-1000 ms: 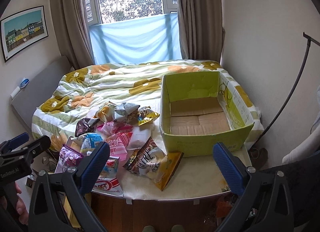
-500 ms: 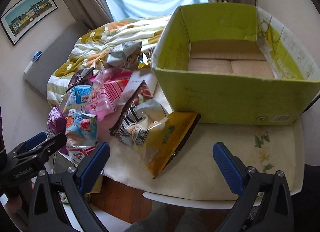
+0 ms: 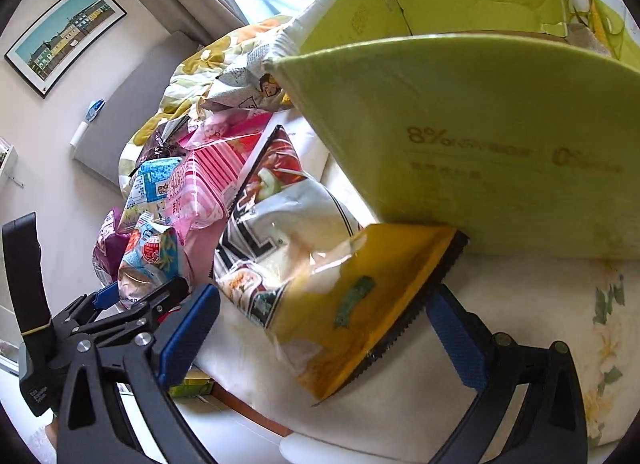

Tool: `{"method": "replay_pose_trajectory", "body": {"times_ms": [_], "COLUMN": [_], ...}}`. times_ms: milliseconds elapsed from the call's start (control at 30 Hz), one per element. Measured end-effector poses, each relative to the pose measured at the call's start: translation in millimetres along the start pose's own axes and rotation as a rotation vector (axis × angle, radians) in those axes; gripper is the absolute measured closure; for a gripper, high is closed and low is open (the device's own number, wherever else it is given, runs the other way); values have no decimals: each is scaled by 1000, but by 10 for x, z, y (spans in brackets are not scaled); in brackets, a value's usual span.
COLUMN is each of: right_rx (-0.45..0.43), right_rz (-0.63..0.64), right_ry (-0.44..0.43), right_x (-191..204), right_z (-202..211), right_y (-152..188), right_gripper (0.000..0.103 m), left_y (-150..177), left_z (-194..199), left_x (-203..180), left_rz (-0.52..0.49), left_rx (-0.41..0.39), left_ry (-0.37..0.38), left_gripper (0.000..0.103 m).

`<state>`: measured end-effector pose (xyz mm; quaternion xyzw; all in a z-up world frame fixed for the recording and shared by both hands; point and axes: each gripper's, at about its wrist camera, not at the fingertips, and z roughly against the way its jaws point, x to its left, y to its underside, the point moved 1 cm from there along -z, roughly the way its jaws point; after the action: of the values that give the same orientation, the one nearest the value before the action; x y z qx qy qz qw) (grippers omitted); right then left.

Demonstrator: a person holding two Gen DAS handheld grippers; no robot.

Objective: Organize snacks
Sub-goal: 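Grasp the blue shrimp-flavor bag with the left tool while the right tool grasps the yellow chip bag, then carry both bags over the cardboard box and release the shrimp bag from the left tool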

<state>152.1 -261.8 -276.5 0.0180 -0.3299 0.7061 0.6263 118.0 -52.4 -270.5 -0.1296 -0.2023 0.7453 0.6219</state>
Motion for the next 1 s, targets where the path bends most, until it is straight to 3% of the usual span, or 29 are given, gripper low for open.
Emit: {"method": "replay_pose_trajectory", "body": {"times_ms": [100, 467, 733, 767, 1000], "right_rx": [0, -31, -75, -83, -144], "right_rz": [6, 14, 19, 21, 38], "right_ry": [-14, -16, 19, 29, 76], "right_x": [5, 66, 113, 125, 314], "right_z": [-44, -150, -29, -2, 187], "right_y": [-21, -73, 7, 19, 58], "right_gripper": [0, 2, 29, 38, 43], "left_y": [2, 33, 5, -5, -65], "left_z": [11, 112, 198, 210, 408], "left_x": [3, 51, 40, 33, 83], "left_rz": [-17, -37, -85, -90, -134], "left_rx": [0, -4, -16, -19, -45], "left_ry": [3, 33, 71, 79, 128], "left_gripper": [37, 48, 49, 49, 49]}}
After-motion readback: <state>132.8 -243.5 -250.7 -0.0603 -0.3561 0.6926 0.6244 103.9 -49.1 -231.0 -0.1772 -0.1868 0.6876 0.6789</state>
